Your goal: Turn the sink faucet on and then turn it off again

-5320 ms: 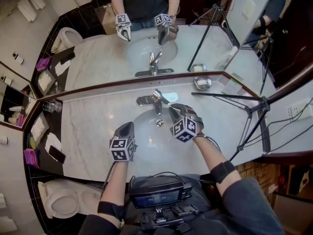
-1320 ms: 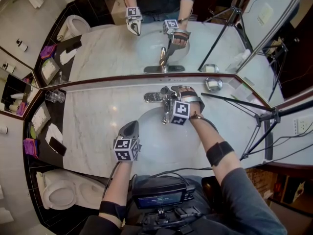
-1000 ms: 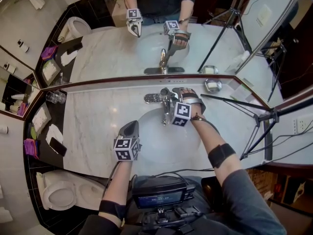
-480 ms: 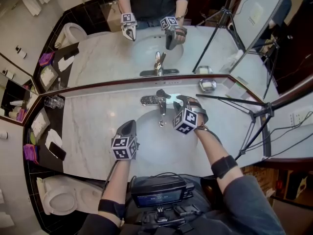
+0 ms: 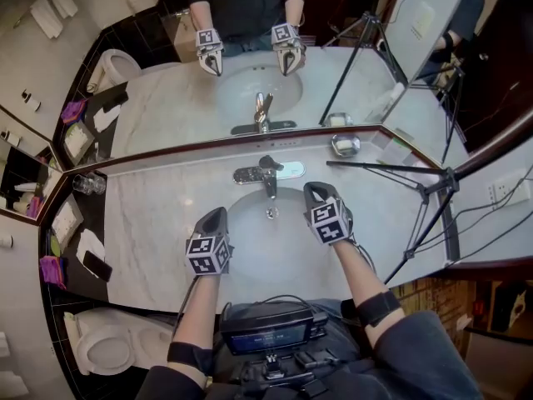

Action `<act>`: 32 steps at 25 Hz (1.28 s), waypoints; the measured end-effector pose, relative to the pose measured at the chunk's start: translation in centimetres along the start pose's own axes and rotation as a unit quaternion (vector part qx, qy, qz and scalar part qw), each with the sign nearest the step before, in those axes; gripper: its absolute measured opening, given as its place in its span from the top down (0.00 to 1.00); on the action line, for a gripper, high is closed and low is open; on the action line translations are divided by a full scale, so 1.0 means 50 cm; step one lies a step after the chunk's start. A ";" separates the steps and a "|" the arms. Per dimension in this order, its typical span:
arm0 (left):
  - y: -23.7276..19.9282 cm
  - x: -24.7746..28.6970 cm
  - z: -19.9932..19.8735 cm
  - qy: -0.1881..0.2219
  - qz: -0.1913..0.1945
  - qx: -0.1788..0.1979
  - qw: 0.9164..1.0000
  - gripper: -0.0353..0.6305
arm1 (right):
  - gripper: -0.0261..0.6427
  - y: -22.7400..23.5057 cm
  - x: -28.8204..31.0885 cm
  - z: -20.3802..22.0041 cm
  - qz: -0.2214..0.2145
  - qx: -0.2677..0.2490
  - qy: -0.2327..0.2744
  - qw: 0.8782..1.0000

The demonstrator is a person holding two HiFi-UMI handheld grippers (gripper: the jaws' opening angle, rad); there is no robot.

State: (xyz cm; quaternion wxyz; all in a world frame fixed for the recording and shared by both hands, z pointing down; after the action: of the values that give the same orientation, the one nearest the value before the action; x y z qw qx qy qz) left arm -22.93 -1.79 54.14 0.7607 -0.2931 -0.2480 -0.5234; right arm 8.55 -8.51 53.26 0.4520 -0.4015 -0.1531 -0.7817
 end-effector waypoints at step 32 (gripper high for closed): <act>0.066 0.085 -0.100 -0.015 0.037 0.177 0.983 0.76 | 0.93 0.000 -0.005 0.123 -0.063 0.164 -0.001 0.985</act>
State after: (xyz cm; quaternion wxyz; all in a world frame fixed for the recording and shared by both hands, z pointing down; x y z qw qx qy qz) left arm -18.07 -7.17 52.90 0.8155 -0.1703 -0.3374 -0.4383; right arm 11.60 -4.66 56.96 0.4616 -0.3123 -0.3041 -0.7726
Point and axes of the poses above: the fingertips, and each gripper's own axes: x forward along the fingers, y to its right, z out of its underside, the point moved 10 cm from there along -x, backward along the fingers, and after that the axes turned 15 degrees about -y, right-handed, at the moved point
